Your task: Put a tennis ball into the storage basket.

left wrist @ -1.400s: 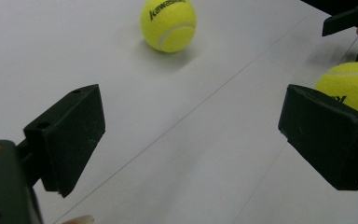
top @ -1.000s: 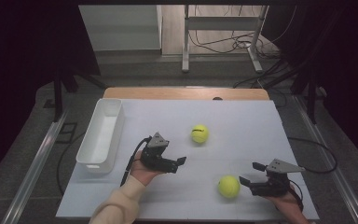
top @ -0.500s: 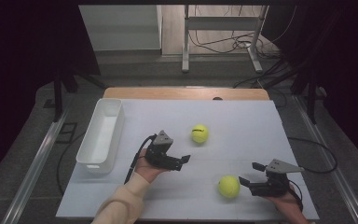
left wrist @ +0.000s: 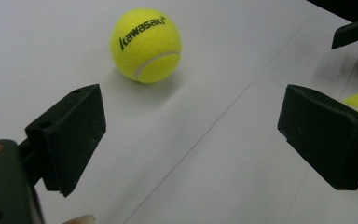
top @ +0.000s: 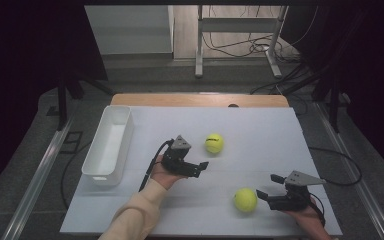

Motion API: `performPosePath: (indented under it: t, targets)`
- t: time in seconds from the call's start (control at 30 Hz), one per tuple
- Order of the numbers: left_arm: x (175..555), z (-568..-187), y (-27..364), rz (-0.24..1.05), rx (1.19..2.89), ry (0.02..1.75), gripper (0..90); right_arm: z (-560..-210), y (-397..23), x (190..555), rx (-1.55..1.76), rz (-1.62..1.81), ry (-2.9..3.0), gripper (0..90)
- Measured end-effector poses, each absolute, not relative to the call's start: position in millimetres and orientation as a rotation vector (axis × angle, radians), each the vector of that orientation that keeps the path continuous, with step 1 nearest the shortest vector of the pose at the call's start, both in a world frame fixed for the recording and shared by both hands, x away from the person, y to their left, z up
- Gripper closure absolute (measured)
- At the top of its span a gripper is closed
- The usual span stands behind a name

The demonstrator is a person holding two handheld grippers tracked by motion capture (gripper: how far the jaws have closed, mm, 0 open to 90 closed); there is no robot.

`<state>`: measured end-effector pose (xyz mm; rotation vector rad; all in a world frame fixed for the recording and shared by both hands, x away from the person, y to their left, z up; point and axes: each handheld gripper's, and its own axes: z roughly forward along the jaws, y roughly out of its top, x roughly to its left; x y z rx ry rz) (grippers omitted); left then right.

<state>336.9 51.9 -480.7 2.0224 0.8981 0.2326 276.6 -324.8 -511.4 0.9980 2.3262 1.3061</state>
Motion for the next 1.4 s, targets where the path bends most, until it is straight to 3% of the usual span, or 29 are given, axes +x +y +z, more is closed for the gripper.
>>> performPosePath:
  t: [1.4]
  targets:
    - [386.5, -486.5, 31.3, 0.257, 2.054, 0.975, 8.8, -511.7, -326.2, 276.2, 0.992, 1.291, 2.328, 16.4]
